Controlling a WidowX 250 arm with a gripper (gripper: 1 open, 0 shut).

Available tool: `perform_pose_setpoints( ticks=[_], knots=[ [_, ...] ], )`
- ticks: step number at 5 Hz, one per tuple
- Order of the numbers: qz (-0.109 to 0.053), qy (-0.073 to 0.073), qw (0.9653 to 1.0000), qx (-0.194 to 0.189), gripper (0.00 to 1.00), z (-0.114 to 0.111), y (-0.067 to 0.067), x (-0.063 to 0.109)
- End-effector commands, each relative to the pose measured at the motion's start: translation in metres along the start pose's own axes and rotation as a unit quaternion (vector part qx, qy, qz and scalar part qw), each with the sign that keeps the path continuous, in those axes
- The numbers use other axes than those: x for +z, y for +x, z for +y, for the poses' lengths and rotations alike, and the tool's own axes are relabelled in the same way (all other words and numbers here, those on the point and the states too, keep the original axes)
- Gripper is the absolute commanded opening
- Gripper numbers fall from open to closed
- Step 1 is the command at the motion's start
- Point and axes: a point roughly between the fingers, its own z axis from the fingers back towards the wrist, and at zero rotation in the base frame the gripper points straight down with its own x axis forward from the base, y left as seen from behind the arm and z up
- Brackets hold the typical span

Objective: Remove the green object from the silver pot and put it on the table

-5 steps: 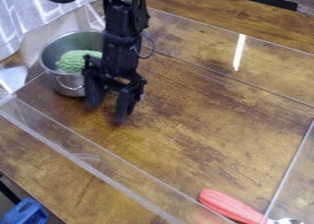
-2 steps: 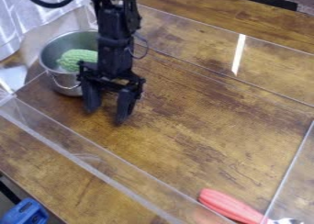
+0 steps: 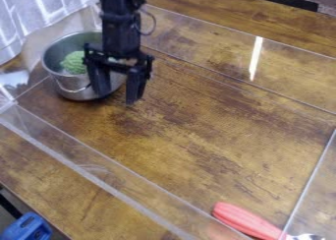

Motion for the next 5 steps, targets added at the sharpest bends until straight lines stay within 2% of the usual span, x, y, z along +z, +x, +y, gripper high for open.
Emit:
perform_pose_setpoints(
  ticks=[1,2,3,4,5],
  knots=[
    [-0.079,0.002,0.9968,0.007,1.0,0.038,0.011,0.048],
    [-0.096,-0.001,0.9951,0.024,1.0,0.058,0.02,0.055],
    [-0.101,-0.009,0.9943,0.034,1.0,0.063,0.022,0.048],
    [-0.098,-0.006,0.995,0.014,0.0,0.074,0.026,0.038],
    [-0.097,-0.005,0.9953,0.003,0.0,0.082,0.034,0.036]
  ],
)
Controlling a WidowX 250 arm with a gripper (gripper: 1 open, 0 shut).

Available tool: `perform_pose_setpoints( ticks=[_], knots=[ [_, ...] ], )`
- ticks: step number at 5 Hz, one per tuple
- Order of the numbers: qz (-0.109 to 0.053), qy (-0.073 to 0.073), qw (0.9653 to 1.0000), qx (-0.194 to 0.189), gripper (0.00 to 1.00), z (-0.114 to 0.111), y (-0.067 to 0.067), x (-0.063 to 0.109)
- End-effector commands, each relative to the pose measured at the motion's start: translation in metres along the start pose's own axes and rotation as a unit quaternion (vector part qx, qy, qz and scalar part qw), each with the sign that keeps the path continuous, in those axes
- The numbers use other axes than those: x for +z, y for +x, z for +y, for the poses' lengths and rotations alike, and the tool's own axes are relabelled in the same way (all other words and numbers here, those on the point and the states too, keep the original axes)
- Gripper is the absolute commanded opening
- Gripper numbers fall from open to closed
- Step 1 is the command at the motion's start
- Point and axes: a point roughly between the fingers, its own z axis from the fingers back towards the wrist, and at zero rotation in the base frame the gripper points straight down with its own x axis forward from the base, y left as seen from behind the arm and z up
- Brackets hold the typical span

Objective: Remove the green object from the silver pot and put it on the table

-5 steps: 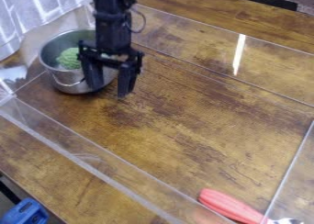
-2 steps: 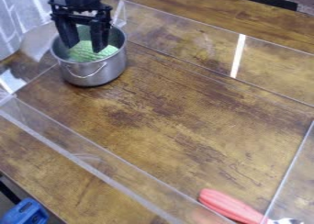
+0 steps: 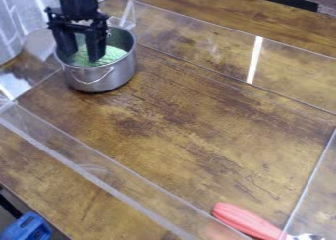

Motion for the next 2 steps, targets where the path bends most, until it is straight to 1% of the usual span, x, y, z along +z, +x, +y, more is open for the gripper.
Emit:
perform_pose_setpoints(
  ticks=[1,2],
  knots=[
    [-0.029,0.008,0.9995,-0.01,0.0,0.015,0.01,0.022],
    [-0.038,0.006,0.9992,-0.01,0.0,0.011,0.006,0.033]
  ],
)
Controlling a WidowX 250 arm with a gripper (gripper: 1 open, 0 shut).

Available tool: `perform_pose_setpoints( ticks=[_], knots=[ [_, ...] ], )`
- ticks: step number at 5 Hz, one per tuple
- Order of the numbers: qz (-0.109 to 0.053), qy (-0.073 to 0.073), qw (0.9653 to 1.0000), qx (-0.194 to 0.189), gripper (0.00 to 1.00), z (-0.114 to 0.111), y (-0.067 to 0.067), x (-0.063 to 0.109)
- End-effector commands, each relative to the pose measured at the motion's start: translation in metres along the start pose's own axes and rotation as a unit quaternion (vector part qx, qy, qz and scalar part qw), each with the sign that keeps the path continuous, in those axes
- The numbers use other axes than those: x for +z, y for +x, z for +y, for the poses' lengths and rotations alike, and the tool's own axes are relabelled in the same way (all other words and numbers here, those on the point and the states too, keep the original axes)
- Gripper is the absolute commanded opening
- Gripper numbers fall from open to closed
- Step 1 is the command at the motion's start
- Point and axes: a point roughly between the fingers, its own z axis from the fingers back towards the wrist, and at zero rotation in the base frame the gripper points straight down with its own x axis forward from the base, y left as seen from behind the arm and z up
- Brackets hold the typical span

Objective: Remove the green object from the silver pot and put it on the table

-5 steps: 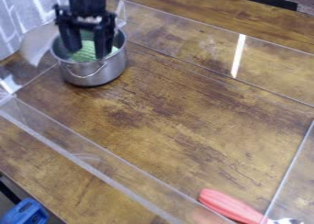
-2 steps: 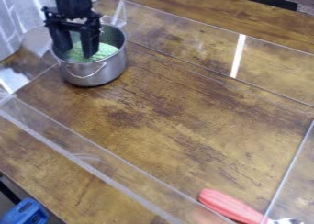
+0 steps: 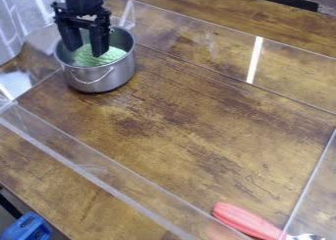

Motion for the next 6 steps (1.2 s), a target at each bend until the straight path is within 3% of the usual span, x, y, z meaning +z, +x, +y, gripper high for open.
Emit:
perform_pose_setpoints(
  ticks=[1,5,6],
  knots=[
    [-0.039,0.012,0.9991,0.011,0.0,0.0071,-0.0062,0.0316],
    [-0.044,0.01,0.9989,-0.015,0.0,0.0033,-0.0023,0.0387],
    [-0.045,0.01,0.9972,-0.059,0.0,0.0047,0.0037,0.0395]
  ],
)
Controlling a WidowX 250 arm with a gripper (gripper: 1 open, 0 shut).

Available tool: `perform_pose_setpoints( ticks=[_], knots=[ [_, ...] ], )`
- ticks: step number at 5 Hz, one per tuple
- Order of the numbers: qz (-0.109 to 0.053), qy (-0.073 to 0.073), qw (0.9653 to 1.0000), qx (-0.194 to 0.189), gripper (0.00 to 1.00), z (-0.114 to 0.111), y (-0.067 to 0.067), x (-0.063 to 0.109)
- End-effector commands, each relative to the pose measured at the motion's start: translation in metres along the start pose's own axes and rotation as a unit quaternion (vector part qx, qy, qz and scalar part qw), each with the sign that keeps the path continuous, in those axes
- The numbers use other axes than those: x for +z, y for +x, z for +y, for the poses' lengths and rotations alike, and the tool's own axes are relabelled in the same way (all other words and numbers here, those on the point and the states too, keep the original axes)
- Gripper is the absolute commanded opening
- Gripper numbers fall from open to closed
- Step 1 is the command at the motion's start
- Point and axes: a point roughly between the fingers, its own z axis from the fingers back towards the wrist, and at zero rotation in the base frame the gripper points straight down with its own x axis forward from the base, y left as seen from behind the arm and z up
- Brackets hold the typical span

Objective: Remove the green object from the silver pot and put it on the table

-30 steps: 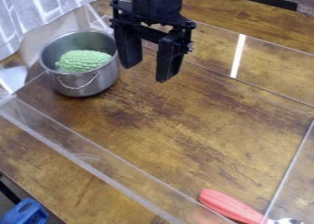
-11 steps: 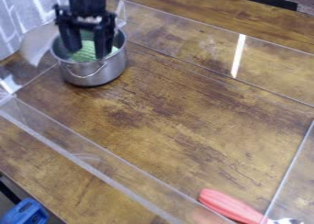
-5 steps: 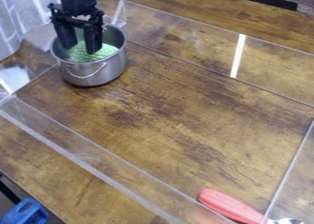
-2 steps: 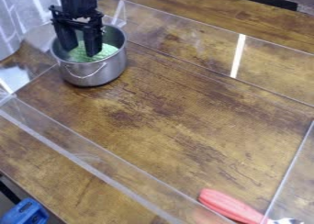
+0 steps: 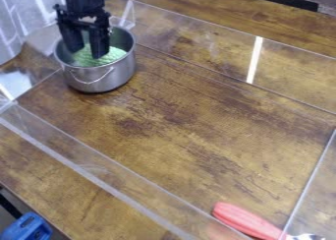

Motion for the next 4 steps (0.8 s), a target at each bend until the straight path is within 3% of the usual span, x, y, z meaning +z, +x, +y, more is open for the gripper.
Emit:
perform_pose_setpoints(
  ticks=[1,2,3,4],
  knots=[
    [-0.042,0.02,0.9979,-0.045,0.0,0.008,0.007,0.033],
    [-0.04,0.019,0.9969,-0.065,0.0,0.011,0.008,0.035],
    [-0.033,0.016,0.9955,-0.087,1.0,0.015,0.01,0.028],
    [-0.029,0.013,0.9968,-0.074,1.0,0.021,0.007,0.011]
  ],
)
